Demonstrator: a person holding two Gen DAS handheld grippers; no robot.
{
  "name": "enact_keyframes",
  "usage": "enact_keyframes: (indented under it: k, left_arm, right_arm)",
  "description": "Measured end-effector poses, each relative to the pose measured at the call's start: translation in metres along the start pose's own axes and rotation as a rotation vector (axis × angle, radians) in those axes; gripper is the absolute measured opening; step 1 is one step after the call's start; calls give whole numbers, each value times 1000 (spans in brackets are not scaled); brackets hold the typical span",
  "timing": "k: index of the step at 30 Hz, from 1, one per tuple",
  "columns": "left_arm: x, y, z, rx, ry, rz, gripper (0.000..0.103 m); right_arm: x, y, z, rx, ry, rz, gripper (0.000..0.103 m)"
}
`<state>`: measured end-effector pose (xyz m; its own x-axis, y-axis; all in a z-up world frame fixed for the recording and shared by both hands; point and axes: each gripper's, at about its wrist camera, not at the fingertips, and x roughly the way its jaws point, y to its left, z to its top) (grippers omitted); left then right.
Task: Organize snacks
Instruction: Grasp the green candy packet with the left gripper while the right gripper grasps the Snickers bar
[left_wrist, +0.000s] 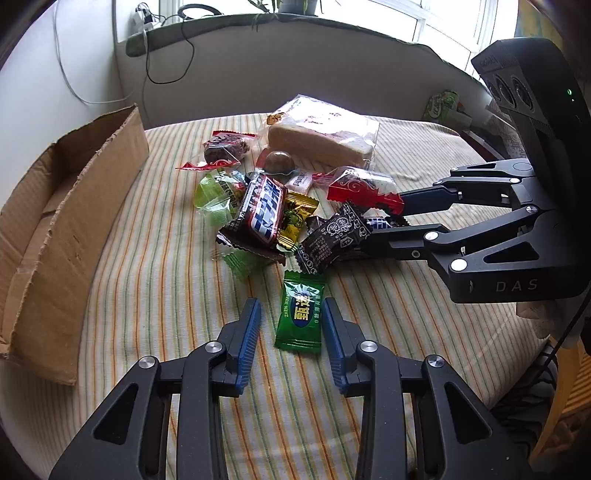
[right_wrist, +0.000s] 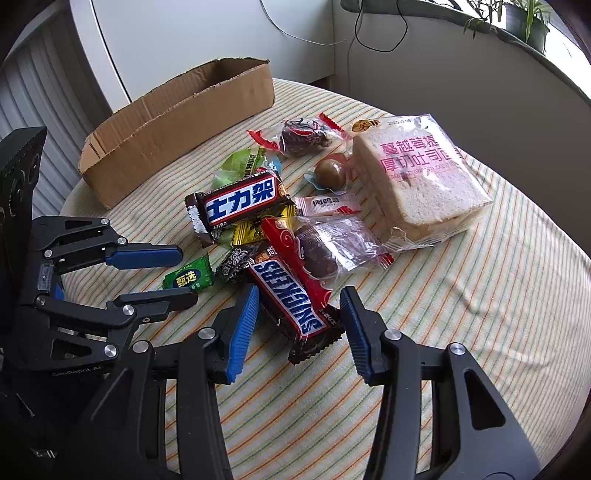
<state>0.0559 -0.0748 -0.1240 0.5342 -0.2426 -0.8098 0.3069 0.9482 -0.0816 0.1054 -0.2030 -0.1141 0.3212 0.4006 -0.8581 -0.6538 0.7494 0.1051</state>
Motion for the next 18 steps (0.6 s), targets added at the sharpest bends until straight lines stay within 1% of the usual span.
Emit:
enact_keyframes:
  k: [4,8,12,16,18]
  left_arm:
    - [-1,0,0,5,0,-9,21]
    - [-1,1,-1,2,1,-17,21]
    - [0,2,0,-6,0,-20,21]
    - [0,2,0,-9,-2,-22,21]
    - [0,2,0,-5,-2,-22,21]
  right_arm:
    - [1,7,-3,-16,28,44,48]
    - [-1,8,-1,-21,23,45,48]
    - [7,7,3,-12,33,53,48]
    - [16,18,2,-46,40,20,48]
    - [14,20,0,-47,38,8,44]
